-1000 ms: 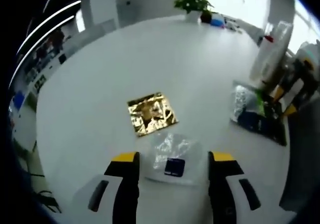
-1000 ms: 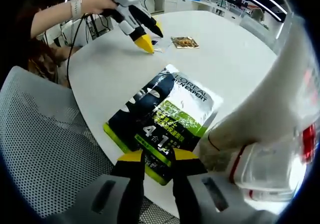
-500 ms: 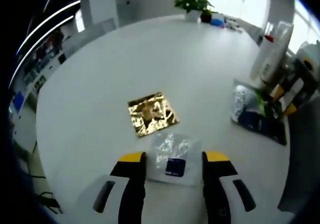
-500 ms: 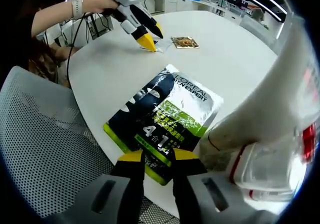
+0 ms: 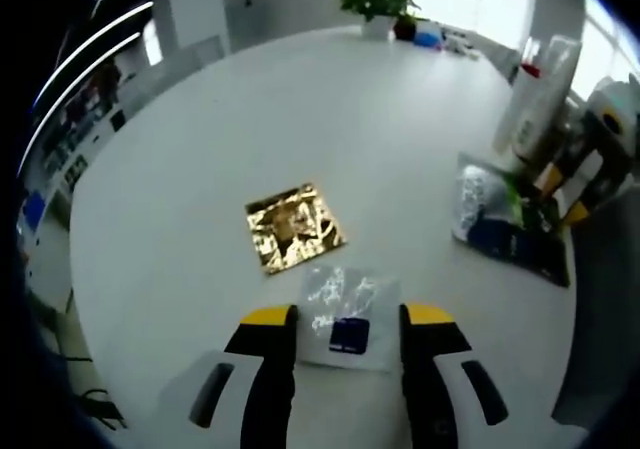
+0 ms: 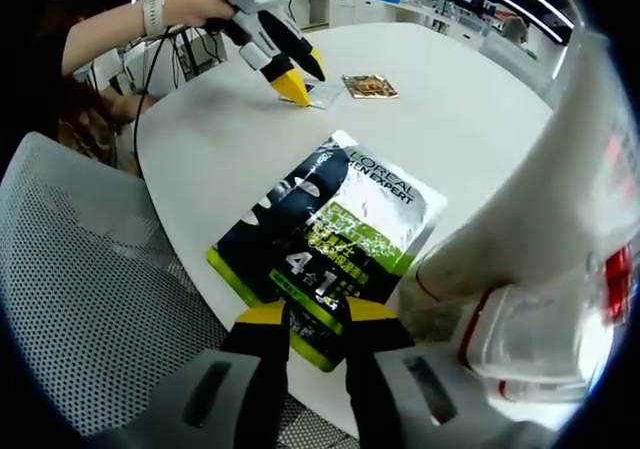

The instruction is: Arrange the skincare products in the storage area until every visible bottle or jar stands upright without overlapping.

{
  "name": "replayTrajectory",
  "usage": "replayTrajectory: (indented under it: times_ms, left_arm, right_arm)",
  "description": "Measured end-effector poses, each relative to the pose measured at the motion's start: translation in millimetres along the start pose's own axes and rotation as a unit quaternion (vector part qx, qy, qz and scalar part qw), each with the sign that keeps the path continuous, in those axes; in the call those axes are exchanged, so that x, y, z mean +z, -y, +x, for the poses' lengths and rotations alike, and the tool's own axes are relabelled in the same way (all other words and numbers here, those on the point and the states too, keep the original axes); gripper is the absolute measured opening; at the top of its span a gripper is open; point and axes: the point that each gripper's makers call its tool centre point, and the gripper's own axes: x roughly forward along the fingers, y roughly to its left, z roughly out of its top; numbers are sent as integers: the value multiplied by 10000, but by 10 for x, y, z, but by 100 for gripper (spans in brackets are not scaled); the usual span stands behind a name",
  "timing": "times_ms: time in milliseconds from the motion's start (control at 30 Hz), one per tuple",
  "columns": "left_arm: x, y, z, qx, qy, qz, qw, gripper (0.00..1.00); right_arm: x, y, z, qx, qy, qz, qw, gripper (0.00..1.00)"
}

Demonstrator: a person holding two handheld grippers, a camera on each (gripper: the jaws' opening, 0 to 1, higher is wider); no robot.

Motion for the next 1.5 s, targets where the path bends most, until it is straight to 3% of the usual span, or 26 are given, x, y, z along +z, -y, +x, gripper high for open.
replayTrajectory:
  times_ms: [167, 300, 433, 967, 1500]
  left_arm:
    - [-8, -4, 1, -23, -28, 14, 10000, 38]
    - [11, 108, -24, -40, -41, 46, 10000, 38]
    - [-28, 10, -1, -63, -82, 78, 9999, 38]
    - [-112, 56, -16, -148, -125, 197, 9996, 38]
    - [-157, 152, -9, -222, -158, 297, 9992, 38]
  right_arm:
    - [28, -52, -7, 156, 49, 36, 9999, 25]
    - [95, -123, -41, 257, 159, 16, 9995, 22]
    - [188, -143, -116, 313, 381, 95, 9987, 23]
    - [419, -220, -435, 280, 826, 59, 9962, 23]
    - [578, -238, -752, 93, 1239, 73, 9922, 32]
